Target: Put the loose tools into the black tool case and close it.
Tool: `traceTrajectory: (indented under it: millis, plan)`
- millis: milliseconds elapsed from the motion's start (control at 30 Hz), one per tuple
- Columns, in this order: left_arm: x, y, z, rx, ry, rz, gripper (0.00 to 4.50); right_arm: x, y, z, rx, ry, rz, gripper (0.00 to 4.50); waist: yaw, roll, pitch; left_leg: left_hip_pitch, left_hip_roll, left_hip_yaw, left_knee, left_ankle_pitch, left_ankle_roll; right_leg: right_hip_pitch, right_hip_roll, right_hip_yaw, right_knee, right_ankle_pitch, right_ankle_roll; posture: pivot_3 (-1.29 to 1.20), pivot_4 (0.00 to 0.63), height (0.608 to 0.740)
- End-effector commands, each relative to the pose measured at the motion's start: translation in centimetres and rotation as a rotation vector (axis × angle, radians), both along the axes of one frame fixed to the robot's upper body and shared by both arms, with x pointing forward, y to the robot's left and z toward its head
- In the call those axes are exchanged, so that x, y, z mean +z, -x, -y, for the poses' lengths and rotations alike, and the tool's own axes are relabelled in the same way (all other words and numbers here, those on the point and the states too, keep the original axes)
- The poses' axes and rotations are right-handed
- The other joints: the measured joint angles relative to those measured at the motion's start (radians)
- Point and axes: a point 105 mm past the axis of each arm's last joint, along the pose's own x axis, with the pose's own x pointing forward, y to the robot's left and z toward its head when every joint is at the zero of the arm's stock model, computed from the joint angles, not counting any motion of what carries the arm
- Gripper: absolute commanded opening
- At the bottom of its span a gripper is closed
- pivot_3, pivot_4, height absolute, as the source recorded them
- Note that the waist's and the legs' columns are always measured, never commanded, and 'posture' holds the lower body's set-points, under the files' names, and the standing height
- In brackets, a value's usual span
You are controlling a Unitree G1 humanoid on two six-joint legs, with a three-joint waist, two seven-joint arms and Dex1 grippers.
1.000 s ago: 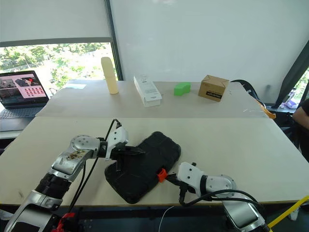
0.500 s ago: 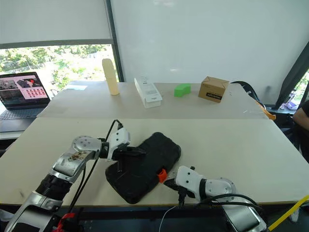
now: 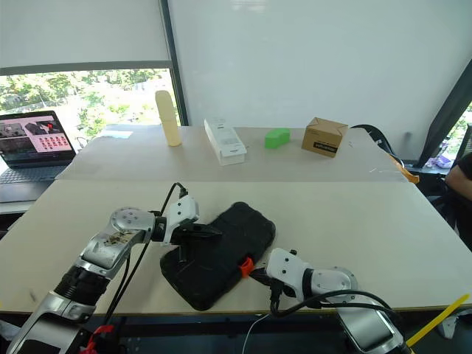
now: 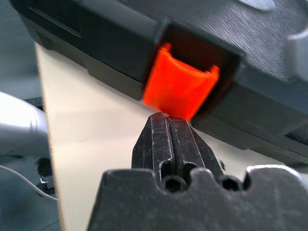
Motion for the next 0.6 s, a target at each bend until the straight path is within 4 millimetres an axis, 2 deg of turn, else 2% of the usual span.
traceTrajectory:
  millis: [33, 233, 333, 500, 600]
  plan:
    - [-4.7, 0.9, -1.2, 0.061, -0.12, -0.168, 0.03, 2.2, -0.7, -1.0, 0.028, -0.051, 0.097, 0.0, 0.0, 0.0, 0.0, 0.0, 0.0, 0.0, 0.0, 0.0, 0.0, 0.0, 0.0, 0.0, 0.0, 0.0, 0.0, 0.0, 0.15, 0.74]
    - [-6.5, 1.1, -2.1, 0.128, -0.198, -0.255, 0.03, 2.6, -1.4, -1.7, 0.027, -0.072, 0.115, 0.0, -0.005, 0.0, 0.0, 0.005, 0.0, 0.0, -0.001, 0.0, 0.0, 0.004, 0.001, 0.001, 0.001, 0.0, 0.0, 0.0, 0.15, 0.74]
    - [-6.9, 1.5, -1.9, 0.134, -0.202, -0.288, 0.03, 2.8, -1.5, -2.0, 0.03, -0.081, 0.118, 0.0, -0.01, 0.0, -0.001, 0.015, 0.002, 0.0, -0.004, 0.0, 0.0, 0.014, 0.001, 0.0, -0.002, -0.002, -0.001, 0.0, 0.15, 0.74]
    - [-7.7, 2.2, -1.7, 0.128, -0.218, -0.329, 0.03, 2.8, -1.7, -2.1, 0.027, -0.081, 0.118, 0.0, -0.013, 0.0, -0.003, 0.015, 0.002, -0.001, -0.004, 0.0, 0.0, 0.014, 0.001, 0.0, -0.001, -0.002, -0.001, 0.0, 0.15, 0.74]
    - [-7.2, 1.9, -1.9, 0.136, -0.191, -0.293, 0.03, 2.8, -1.5, -1.6, 0.02, -0.08, 0.112, 0.0, -0.014, 0.0, -0.003, 0.015, 0.002, -0.001, -0.004, 0.0, 0.0, 0.014, 0.001, 0.0, -0.001, -0.002, -0.001, 0.0, 0.15, 0.74]
